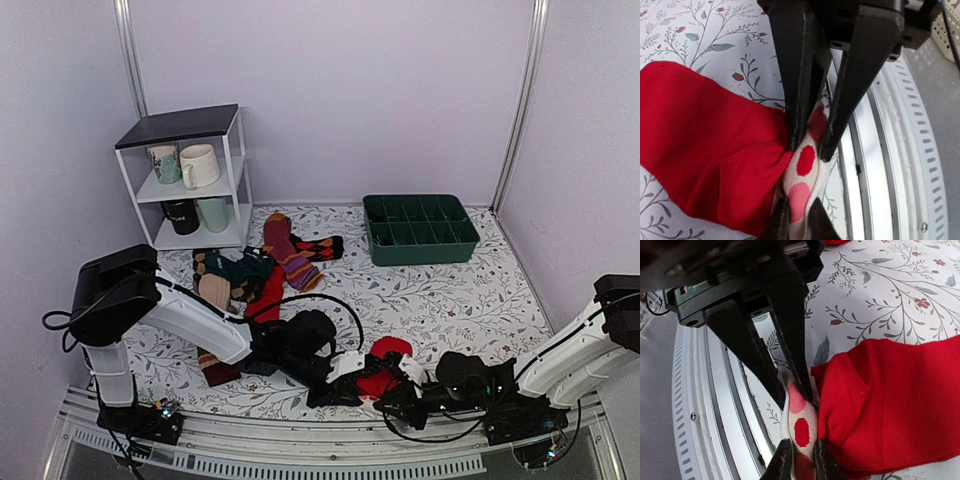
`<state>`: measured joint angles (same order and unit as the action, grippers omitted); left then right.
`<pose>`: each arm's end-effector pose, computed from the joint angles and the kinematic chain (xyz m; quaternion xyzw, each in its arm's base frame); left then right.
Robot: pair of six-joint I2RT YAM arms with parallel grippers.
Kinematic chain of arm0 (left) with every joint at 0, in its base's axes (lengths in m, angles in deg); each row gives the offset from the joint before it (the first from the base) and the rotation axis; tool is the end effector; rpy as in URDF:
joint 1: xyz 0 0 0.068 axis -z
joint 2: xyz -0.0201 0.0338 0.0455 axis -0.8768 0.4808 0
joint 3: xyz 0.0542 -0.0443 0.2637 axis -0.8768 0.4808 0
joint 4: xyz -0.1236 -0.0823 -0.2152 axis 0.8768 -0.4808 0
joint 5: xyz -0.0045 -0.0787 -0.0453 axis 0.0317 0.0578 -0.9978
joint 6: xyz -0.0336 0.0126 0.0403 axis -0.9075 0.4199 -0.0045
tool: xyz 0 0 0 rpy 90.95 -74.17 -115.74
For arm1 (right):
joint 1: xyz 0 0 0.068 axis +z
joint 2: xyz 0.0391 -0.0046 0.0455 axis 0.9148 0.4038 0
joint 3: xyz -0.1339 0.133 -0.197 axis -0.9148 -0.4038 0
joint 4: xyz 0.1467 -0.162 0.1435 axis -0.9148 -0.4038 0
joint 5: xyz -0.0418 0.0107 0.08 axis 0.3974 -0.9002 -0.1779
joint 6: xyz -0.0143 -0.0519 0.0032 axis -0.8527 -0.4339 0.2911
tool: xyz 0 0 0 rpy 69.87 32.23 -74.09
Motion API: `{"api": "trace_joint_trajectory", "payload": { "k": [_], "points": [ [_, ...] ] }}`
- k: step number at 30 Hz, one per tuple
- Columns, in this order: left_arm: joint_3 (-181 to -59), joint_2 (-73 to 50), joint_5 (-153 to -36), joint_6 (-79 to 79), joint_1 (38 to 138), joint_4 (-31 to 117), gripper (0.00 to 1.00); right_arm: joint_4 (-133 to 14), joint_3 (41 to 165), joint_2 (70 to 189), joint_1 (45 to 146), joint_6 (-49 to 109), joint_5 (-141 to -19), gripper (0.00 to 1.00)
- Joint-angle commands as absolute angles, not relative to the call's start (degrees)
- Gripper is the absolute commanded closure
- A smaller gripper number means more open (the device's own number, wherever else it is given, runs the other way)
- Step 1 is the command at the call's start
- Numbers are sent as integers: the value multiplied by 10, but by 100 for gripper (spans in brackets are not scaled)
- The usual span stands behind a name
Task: Roll the socks
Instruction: Roll a pair of socks at the center of the board.
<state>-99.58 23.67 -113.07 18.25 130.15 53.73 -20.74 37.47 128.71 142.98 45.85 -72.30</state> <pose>0.1158 -0.3449 0.1033 0.6189 0.6637 -0.3723 0.1944 0.0478 0.2023 0.1049 -0.3964 0.7807 0.3662 0.3151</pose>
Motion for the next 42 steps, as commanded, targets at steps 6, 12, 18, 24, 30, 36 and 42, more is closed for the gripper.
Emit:
{"api": "trace_joint_trajectory", "payload": {
  "k": [6, 12, 18, 24, 30, 36, 42],
  "points": [
    [-914, 166, -985, 180, 1298, 504, 72, -227, 336, 1310, 1414, 517, -753, 86],
    [-817, 51, -938, 249, 1319, 633, 76, -225, 342, 1331, 1361, 549, -839, 87],
    [-752, -10, -923, 369, 1352, 759, 69, -231, 360, 1360, 1276, 589, -977, 87],
    [-821, 68, -975, 436, 1360, 719, 66, -291, 401, 1381, 1218, 597, -1068, 87],
    [-853, 128, -989, 455, 1363, 726, 58, -334, 420, 1389, 1198, 579, -1099, 87],
    [-871, 160, -988, 471, 1371, 708, 58, -342, 426, 1403, 1191, 570, -1110, 87],
    [-873, 186, -948, 488, 1375, 745, 58, -342, 429, 1414, 1191, 567, -1113, 87]
  ]
}}
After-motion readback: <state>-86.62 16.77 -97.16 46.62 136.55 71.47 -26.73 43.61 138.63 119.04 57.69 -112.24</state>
